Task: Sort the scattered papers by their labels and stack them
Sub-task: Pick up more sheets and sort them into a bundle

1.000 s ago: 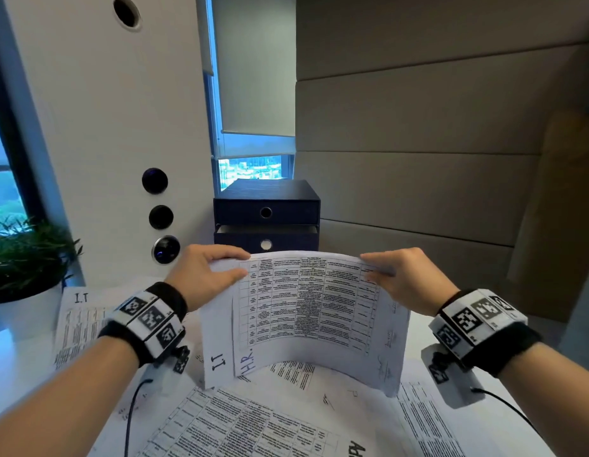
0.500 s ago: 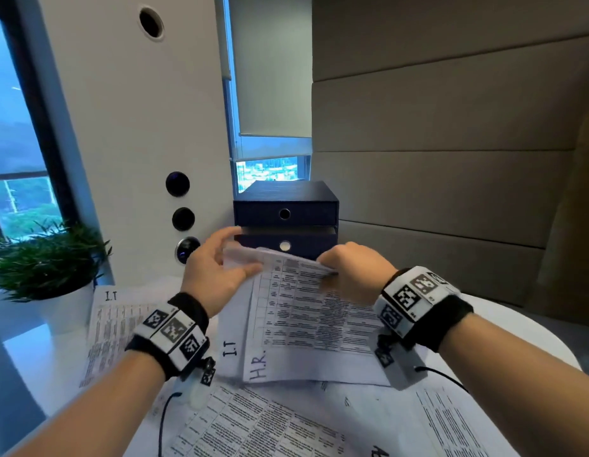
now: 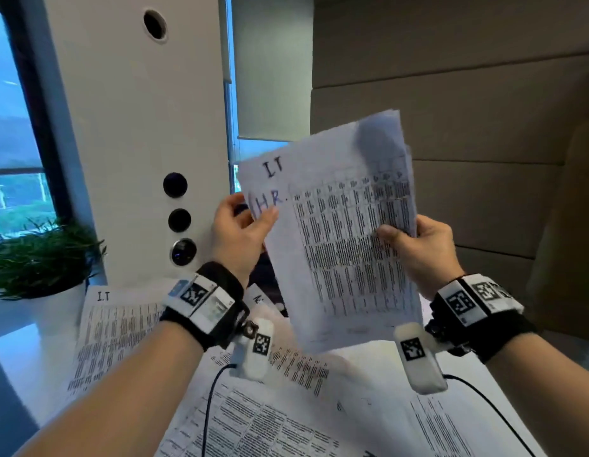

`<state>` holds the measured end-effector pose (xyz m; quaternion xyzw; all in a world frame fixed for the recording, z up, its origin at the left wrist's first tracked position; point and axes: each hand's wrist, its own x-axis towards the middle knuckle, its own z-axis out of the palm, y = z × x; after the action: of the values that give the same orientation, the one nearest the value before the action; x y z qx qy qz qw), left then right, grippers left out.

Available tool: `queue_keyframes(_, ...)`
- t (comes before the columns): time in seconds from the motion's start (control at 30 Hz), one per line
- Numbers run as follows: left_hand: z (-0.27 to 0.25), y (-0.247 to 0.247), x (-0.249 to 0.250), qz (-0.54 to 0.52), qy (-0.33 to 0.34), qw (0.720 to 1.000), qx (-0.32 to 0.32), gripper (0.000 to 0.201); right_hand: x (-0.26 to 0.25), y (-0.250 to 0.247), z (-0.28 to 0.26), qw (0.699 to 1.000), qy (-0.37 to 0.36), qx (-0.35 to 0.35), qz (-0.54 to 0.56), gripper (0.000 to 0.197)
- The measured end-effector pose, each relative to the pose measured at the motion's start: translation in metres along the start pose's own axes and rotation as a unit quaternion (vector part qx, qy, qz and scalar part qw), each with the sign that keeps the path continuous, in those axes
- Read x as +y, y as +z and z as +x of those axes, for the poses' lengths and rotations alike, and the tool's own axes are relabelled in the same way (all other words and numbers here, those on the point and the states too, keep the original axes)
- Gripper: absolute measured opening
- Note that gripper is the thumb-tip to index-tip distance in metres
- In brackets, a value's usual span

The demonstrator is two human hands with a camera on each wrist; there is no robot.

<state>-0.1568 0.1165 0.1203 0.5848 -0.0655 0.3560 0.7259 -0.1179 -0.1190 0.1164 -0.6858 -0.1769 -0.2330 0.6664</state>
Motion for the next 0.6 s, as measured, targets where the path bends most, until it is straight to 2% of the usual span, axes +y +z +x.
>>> queue_keyframes(0.1,-0.016,0.013,-0.001,0.108,0.094,0.990,0.013,0.043,0.004,0.012,-0.014,0.999,-0.006,0.019,0.046,0.015)
queue_keyframes(0.17,-0.033,0.014,-0.014,0.162,0.098,0.981,0.030,0.044,0.013,0.018,-0.030,0.999,0.009,0.003,0.037,0.012)
queue_keyframes(0.23,-0.053,0.006,-0.037,0.200,0.035,0.979,0.011,0.048,0.030,0.018,-0.050,0.999,0.002,-0.033,0.010,0.012)
queue_keyframes(0.33,-0.077,-0.012,-0.067,0.257,-0.088,0.958,-0.092,0.049,0.062,0.010,-0.075,0.993,0.017,-0.105,-0.053,0.015)
queue_keyframes(0.43,-0.083,-0.028,-0.092,0.305,-0.232,0.907,-0.174,0.036,0.096,-0.004,-0.079,0.953,0.119,-0.189,-0.202,0.018)
queue_keyframes(0.47,-0.084,-0.031,-0.093,0.305,-0.265,0.894,-0.192,0.031,0.103,-0.007,-0.081,0.938,0.161,-0.217,-0.215,0.020)
queue_keyframes(0.53,-0.080,-0.034,-0.097,0.309,-0.286,0.890,-0.174,0.024,0.118,-0.015,-0.081,0.924,0.204,-0.220,-0.237,0.023)
queue_keyframes(0.6,-0.071,-0.031,-0.085,0.275,-0.277,0.912,-0.125,0.019,0.115,-0.017,-0.068,0.932,0.225,-0.186,-0.214,0.021)
